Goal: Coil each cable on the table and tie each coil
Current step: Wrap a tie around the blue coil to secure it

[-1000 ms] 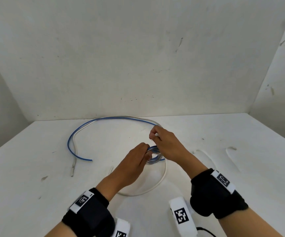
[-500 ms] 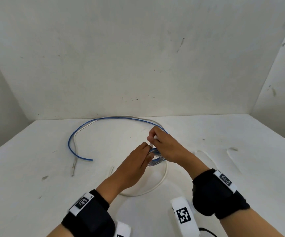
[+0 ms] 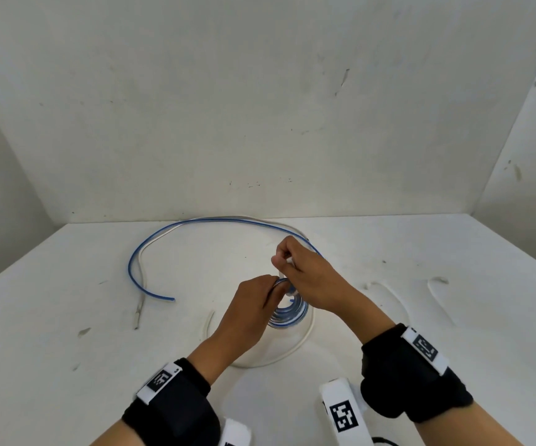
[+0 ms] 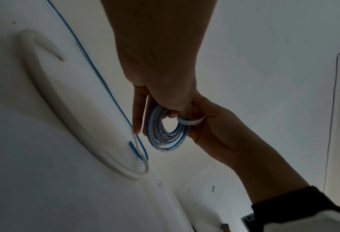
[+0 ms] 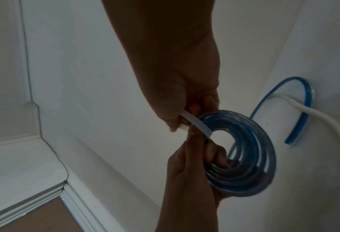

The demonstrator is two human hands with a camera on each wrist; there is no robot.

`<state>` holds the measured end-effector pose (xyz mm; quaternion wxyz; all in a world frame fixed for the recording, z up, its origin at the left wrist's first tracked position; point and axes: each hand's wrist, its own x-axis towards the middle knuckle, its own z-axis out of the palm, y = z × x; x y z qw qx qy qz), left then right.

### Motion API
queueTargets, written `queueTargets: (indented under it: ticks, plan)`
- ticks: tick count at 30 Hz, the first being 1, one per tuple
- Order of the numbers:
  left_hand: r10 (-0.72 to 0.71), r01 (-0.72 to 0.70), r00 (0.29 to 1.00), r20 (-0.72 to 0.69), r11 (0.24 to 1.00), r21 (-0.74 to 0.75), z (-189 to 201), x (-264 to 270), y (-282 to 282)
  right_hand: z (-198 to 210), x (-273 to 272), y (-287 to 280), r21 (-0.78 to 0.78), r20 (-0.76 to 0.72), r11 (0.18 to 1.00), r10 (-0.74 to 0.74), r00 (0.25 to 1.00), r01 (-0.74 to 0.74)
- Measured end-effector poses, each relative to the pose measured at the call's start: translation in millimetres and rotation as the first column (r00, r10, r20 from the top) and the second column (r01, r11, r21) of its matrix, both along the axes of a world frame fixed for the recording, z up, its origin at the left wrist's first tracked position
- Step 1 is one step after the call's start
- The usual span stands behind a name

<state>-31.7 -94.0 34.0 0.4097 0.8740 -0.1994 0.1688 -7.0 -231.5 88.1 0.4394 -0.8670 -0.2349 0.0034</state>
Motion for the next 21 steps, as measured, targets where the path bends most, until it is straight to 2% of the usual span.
queueTargets:
  ticks: [2, 6, 8, 10, 12, 15, 18, 21]
  plan:
    - [0.022, -0.022, 1.0, 0.007, 1.0, -0.005, -1.2, 1.5, -1.1, 1.8, 0.2, -4.8, -0.061, 0.012, 0.998, -0.018, 1.0, 0.018]
    - [0.051, -0.053, 0.997, -0.055, 0.997, -0.047, 2.3, 4.6, -0.2, 3.2, -0.9, -8.9, 0.09, -0.057, 0.996, -0.007, 0.998, 0.012]
    - [0.001, -0.022, 0.988, -0.152, 0.991, -0.134, 3.5, 3.5, -2.1, 4.6, -0.1, -10.2, 0.201, -0.033, 0.978, -0.054, 0.998, 0.06]
    - [-0.081, -0.002, 0.95, -0.3, 0.964, -0.265, 6.3, 0.1, -6.0, 3.8, 2.7, -10.7, 0.271, 0.013, 0.957, -0.108, 0.994, 0.1]
    - [-0.129, 0.01, 0.927, -0.352, 0.947, -0.321, 8.4, -1.9, -8.0, 3.8, 3.2, -8.9, 0.307, 0.037, 0.946, -0.125, 0.991, 0.107]
    - [-0.123, 0.025, 0.948, -0.295, 0.949, -0.314, 10.5, -2.2, -7.5, 2.7, 3.6, -7.7, 0.362, -0.006, 0.925, -0.118, 0.993, 0.112]
    - [-0.021, -0.015, 0.988, -0.154, 0.973, -0.229, 7.1, 0.8, -5.7, 3.6, 3.4, -7.6, 0.414, -0.088, 0.905, -0.065, 0.994, 0.096]
    - [0.04, -0.051, 0.998, -0.055, 0.974, -0.219, 2.5, 2.1, -7.0, 5.1, 2.0, -4.6, 0.456, -0.124, 0.885, -0.042, 0.991, 0.094]
